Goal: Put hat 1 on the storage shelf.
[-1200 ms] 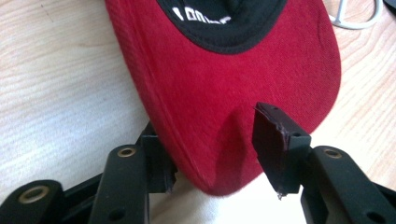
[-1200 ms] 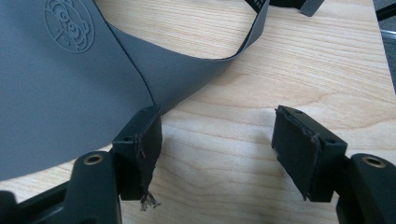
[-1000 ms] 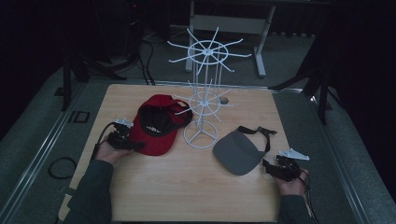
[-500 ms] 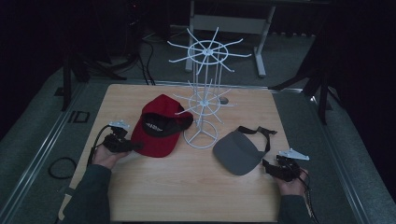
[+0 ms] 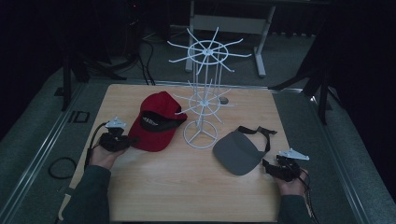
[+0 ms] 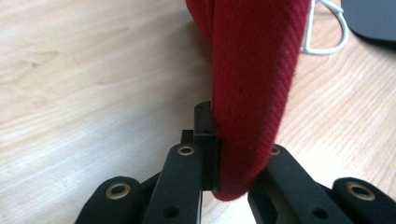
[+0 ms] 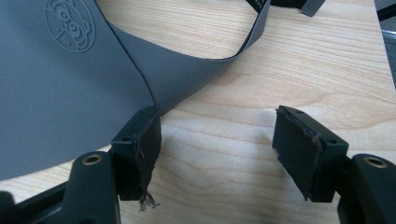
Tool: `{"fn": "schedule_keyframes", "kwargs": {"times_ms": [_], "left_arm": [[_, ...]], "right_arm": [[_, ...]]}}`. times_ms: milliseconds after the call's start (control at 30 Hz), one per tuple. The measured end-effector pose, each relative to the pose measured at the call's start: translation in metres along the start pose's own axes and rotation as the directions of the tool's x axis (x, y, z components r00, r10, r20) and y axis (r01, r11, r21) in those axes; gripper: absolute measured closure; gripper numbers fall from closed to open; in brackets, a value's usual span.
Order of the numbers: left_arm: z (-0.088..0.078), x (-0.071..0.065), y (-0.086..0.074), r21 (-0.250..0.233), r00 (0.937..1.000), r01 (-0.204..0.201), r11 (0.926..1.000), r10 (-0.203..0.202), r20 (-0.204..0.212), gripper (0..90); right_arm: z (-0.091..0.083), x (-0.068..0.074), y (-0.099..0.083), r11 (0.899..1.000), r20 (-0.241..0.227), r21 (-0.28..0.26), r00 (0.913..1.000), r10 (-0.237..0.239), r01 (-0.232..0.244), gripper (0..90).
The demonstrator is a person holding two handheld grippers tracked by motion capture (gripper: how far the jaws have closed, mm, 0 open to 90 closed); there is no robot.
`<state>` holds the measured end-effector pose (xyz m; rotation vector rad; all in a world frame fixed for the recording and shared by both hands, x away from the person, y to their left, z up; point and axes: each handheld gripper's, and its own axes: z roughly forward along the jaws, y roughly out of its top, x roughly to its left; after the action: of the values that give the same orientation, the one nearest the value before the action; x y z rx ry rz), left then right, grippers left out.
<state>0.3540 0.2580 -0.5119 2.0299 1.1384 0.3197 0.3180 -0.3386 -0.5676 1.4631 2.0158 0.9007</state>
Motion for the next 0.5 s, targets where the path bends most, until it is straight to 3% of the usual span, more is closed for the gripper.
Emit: {"fn": "schedule_keyframes", "kwargs": {"times_ms": [133,500], "left_arm": [[-0.006,-0.001,0.004,-0.028,0.9995,-0.008,0.9996,0.007,-0.03,86.1],[-0.017,-0.003,0.009,-0.061,0.998,-0.03,0.9977,0.027,-0.056,86.0]], "right_arm": [[0.0,0.0,0.0,1.0,0.0,0.0,1.0,-0.001,0.001,32.6],[0.0,0.0,0.0,1.0,0.0,0.0,1.0,0.0,0.0,32.6]]}}
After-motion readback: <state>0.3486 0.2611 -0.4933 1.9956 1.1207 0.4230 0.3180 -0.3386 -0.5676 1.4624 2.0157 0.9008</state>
